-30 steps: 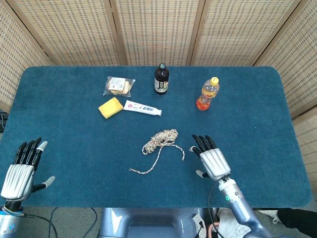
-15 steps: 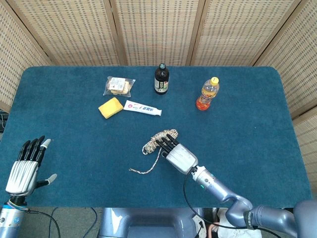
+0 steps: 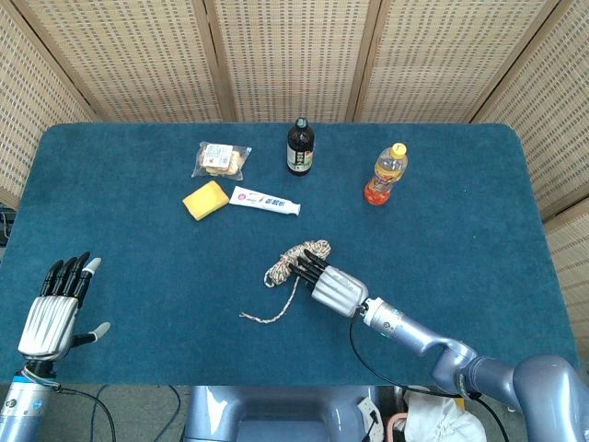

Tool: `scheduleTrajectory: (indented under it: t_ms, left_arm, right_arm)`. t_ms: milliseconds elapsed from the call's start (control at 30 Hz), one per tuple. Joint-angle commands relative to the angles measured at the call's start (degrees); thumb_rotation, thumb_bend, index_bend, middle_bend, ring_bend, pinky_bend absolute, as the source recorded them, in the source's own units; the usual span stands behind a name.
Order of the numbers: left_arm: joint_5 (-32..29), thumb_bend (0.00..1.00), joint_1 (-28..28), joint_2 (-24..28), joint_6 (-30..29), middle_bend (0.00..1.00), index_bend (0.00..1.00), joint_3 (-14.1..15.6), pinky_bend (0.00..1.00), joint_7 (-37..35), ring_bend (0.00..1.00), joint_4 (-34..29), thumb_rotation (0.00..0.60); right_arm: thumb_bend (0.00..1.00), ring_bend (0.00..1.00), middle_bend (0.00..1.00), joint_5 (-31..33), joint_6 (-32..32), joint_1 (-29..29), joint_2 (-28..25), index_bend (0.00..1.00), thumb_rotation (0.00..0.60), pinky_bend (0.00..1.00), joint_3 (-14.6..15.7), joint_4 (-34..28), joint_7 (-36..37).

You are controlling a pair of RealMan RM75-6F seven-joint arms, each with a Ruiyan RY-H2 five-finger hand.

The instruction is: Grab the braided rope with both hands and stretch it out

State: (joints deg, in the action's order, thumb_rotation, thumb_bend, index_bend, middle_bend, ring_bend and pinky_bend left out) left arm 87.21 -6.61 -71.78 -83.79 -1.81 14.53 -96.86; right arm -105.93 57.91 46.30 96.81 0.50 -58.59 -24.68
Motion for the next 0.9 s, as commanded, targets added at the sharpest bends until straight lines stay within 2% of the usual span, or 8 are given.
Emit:
scheduleTrajectory:
  t_ms: [33,433,900]
  left_arm:
    - [0.1,0.0,0.0,-0.1,0.1,0.0,0.0,0.1,0.0,0.1,0.0,0.0,0.6]
    - [0.4,0.0,-0.1,0.0,0.0,0.0,0.0,0.4,0.0,-0.1,0.0,-0.2,0.6]
    - [0.6,0.0,-0.2,-0.1,-0.1,0.0,0.0,0.6,0.0,0.1,0.0,-0.2,0.6]
  right_arm:
    - [0.28,0.0,0.0,-0.5,0.3,0.4,-0.5,0.43,0.6,0.0,0.7,0.2,-0.5]
    - [0.28,0.0,0.0,-0.5,0.7,0.2,-2.6,0.45,0.6,0.0,2.4,0.5,-1.6]
    - [0.3,0.0,0.0,-1.0,2.3,-0.1,-0.2,0.47,0.6,0.0,4.2,4.5,1.2]
